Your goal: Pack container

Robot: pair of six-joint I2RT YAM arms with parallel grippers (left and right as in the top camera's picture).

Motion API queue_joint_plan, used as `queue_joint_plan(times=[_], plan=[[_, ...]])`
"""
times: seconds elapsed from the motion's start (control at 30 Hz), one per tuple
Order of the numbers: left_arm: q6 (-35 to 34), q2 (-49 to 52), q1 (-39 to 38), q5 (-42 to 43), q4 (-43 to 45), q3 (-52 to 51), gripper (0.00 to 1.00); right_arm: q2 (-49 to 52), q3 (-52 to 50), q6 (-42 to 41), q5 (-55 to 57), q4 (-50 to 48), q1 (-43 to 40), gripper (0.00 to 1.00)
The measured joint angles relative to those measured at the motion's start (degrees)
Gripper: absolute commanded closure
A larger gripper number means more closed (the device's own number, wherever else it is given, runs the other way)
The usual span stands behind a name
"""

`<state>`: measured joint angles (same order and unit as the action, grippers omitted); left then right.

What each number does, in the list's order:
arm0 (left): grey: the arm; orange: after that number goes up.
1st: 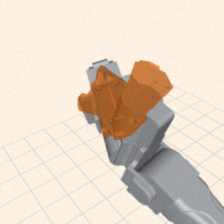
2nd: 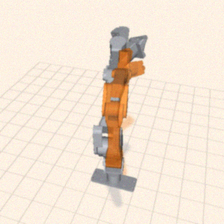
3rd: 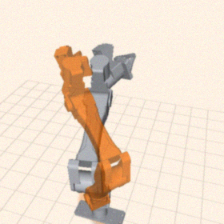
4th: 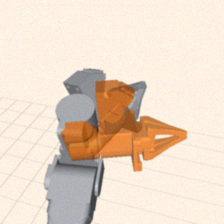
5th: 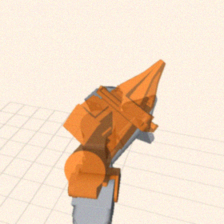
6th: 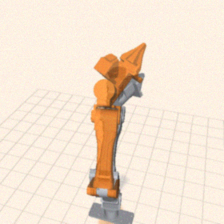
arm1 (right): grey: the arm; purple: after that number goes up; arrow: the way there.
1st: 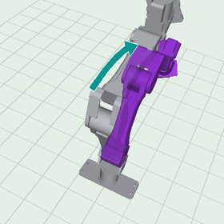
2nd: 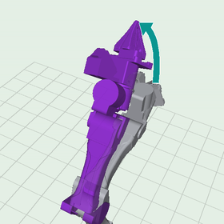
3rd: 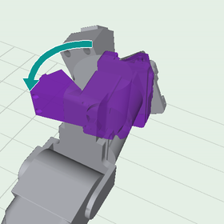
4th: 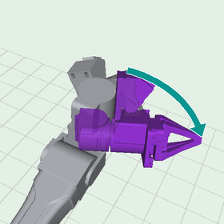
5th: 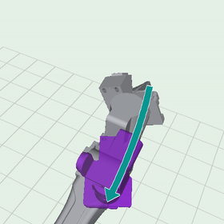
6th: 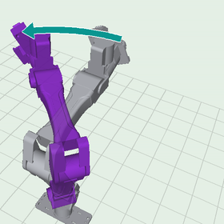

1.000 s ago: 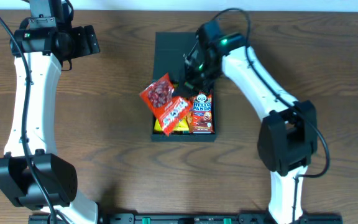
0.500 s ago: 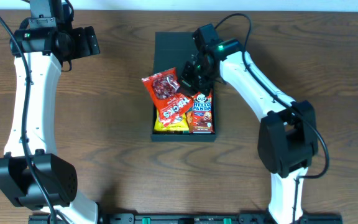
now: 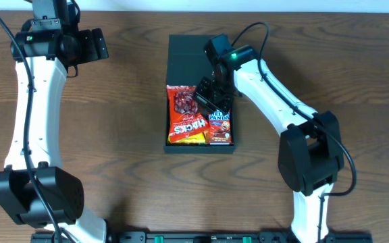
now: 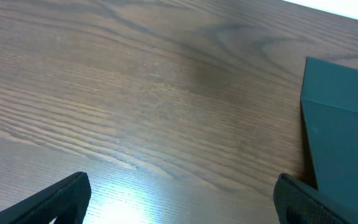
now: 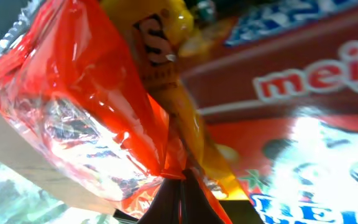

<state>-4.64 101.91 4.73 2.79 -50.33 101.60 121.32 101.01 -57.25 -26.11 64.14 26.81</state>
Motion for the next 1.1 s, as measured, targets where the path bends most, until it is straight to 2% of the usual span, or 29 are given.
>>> queue_joint_plan(times=[0.03,0.07,0.1,0.2,0.23,0.4,0.53,0.67,0.73,0.77,0.8,0.83,0.87,1.1], plan=[[0.00,0.00,0.00,0.02,-0.02,0.00,0.05,0.00,0.00,-0.07,0.04,0.52,0.02,0.96],[0.00,0.00,0.00,0.02,0.00,0.00,0.05,0.00,0.00,-0.09,0.09,0.74,0.02,0.89],[0.00,0.00,0.00,0.02,-0.02,0.00,0.05,0.00,0.00,-0.15,0.26,0.90,0.02,0.71],[0.00,0.00,0.00,0.02,-0.02,0.00,0.05,0.00,-0.02,0.61,-0.09,0.61,0.00,0.33],[0.00,0.00,0.00,0.02,0.00,0.00,0.05,-0.11,-0.02,1.11,-0.44,-0.09,0.00,0.24],[0.00,0.00,0.00,0.57,0.00,0.00,0.05,-0.59,-0.04,4.90,-3.85,-1.68,-0.92,0.11],[0.02,0.00,0.00,1.31,-0.02,0.00,0.05,-2.10,-0.04,7.50,-5.25,-1.81,-3.28,0.09],[0.02,0.00,0.00,1.36,0.00,0.00,0.05,-6.01,-0.11,10.40,-4.70,-3.32,-5.92,0.12],[0.02,0.00,0.00,1.38,0.00,0.00,0.05,-8.66,-0.15,12.35,-4.50,-4.57,-6.69,0.25],[0.02,0.00,0.00,1.38,0.00,0.00,0.05,-10.25,-0.17,13.92,-4.28,-5.60,-6.82,0.41],[0.02,0.00,0.00,1.38,0.00,0.00,0.05,-11.41,-0.17,15.43,-4.26,-6.67,-6.82,0.65],[0.02,0.00,0.00,1.46,0.04,0.00,0.05,-12.98,-0.15,17.25,-4.26,-7.89,-6.80,0.95],[0.02,0.00,0.00,1.51,0.13,0.00,0.05,-14.34,-0.15,19.52,-4.31,-8.66,-6.73,0.99],[0.02,0.00,0.00,1.53,0.92,0.00,0.05,-15.41,-0.92,35.52,-8.31,-8.72,-5.95,0.98]])
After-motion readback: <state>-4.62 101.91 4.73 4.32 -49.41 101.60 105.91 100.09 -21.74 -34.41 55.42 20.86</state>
